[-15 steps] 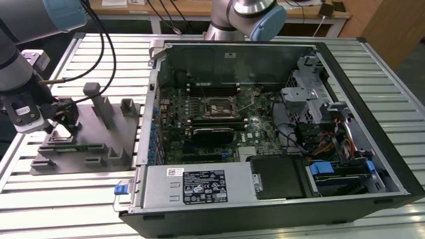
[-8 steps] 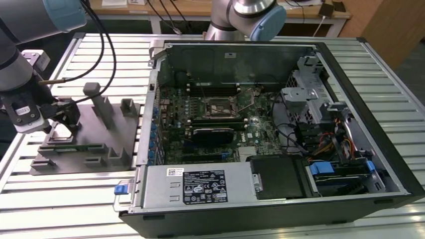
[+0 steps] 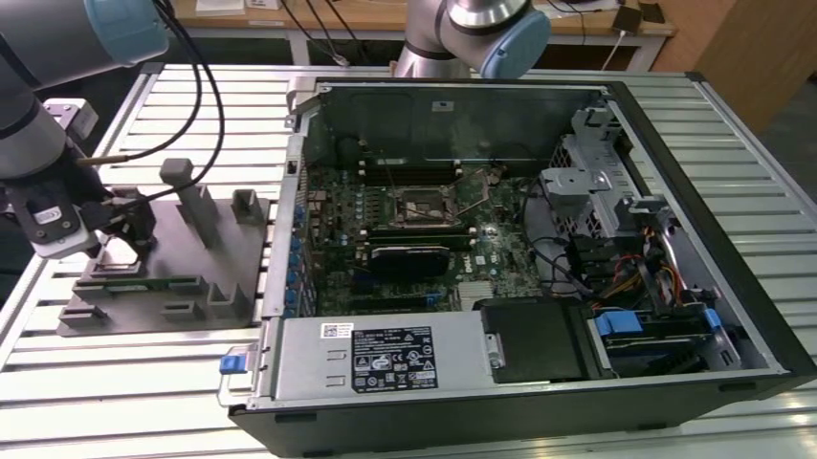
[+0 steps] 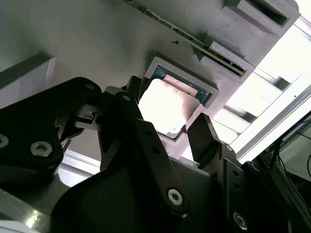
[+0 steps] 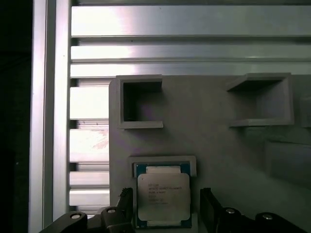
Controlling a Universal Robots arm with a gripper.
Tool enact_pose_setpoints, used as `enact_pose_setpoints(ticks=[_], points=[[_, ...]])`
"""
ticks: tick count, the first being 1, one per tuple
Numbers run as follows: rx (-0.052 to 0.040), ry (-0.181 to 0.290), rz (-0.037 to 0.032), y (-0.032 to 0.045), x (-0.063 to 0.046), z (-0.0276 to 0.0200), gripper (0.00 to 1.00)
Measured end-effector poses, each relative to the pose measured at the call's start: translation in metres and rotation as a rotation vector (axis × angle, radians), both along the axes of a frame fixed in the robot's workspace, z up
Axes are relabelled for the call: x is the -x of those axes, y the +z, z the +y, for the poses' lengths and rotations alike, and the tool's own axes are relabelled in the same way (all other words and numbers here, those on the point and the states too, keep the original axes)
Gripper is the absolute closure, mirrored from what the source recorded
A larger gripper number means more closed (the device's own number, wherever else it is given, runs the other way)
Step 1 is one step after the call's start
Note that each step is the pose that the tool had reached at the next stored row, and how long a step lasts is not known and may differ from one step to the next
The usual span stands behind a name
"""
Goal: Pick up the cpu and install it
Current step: 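Pick up the cpu and move it towards the insertion slot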
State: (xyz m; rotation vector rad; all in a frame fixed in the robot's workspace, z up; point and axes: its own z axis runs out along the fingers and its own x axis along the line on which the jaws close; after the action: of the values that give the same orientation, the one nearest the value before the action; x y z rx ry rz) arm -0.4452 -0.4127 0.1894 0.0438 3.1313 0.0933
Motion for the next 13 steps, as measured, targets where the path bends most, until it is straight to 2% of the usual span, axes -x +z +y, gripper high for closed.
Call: enact_pose_setpoints(ticks=[2,13], points=[[-0.0066,0.002,0.0,-0.0006,0.0,0.0,0.34],[-0.0085,0.009,0.0,-0.0045,0.0002,0.0,0.34]])
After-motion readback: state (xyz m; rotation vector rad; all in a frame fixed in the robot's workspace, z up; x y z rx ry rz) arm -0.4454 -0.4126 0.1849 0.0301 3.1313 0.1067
